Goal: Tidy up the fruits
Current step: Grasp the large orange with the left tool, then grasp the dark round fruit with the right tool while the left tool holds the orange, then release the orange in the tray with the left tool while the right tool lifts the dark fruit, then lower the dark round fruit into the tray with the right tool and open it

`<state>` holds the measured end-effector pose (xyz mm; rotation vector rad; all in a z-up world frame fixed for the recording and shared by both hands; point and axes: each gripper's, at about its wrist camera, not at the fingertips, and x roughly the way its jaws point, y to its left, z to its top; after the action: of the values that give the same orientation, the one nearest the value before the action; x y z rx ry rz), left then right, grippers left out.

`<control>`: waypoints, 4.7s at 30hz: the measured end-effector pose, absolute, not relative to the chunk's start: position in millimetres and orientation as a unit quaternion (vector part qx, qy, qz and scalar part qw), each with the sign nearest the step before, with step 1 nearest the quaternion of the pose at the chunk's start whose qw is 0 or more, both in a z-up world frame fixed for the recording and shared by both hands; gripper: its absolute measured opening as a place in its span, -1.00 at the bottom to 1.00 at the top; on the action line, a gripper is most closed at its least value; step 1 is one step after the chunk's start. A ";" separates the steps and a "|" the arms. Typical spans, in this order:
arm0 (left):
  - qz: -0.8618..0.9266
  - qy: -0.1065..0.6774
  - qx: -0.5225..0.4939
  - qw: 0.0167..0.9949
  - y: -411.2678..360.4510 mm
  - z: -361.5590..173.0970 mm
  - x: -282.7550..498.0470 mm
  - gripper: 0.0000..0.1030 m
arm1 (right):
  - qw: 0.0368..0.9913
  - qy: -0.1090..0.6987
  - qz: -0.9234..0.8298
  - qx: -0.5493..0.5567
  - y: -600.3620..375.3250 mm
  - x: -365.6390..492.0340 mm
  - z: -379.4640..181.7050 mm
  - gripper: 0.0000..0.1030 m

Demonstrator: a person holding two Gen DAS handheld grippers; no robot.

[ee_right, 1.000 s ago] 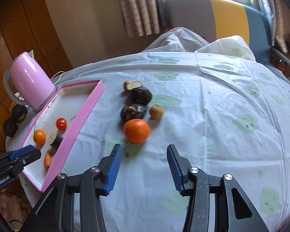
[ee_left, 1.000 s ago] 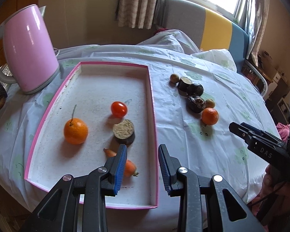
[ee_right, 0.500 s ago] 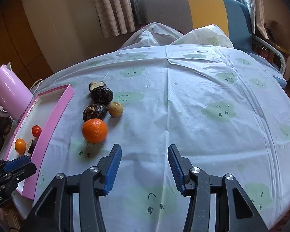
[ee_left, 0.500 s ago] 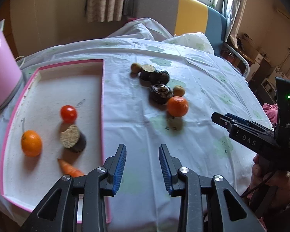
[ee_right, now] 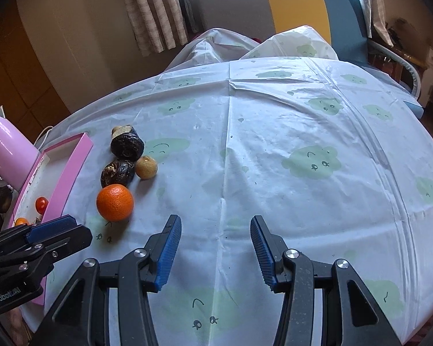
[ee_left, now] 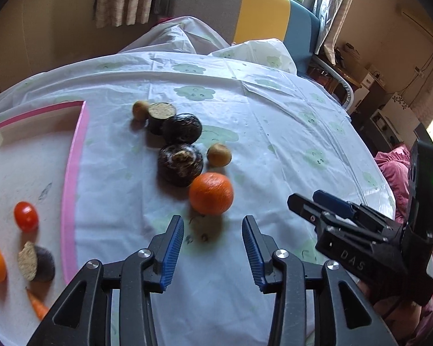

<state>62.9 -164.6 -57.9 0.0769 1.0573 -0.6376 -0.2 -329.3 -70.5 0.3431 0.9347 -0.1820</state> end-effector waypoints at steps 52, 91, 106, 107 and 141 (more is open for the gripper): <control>-0.246 0.471 -0.010 0.847 -120.2 -83.7 65.4 -0.25 | 0.887 0.437 0.102 0.110 -254.1 97.5 -57.0 -0.39; -0.239 0.451 0.003 0.860 -108.7 -60.5 40.2 -0.25 | 0.872 0.484 0.040 0.061 -254.0 48.4 -58.6 -0.08; -0.096 0.429 -0.033 0.898 -18.4 -30.2 94.9 -0.25 | 0.881 0.467 0.041 0.058 -237.4 26.0 -45.2 -0.08; -0.082 0.430 -0.036 0.898 -11.9 -31.4 99.6 -0.24 | 0.882 0.466 0.045 0.056 -234.3 25.9 -44.2 -0.08; -0.051 0.434 -0.094 0.895 50.2 -30.8 53.6 -0.16 | 0.886 0.435 0.160 0.007 -131.6 58.2 -15.6 -0.08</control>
<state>53.6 50.2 -30.8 -0.1941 0.8995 -0.1061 58.2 -131.6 -15.6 0.0137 0.9054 0.3336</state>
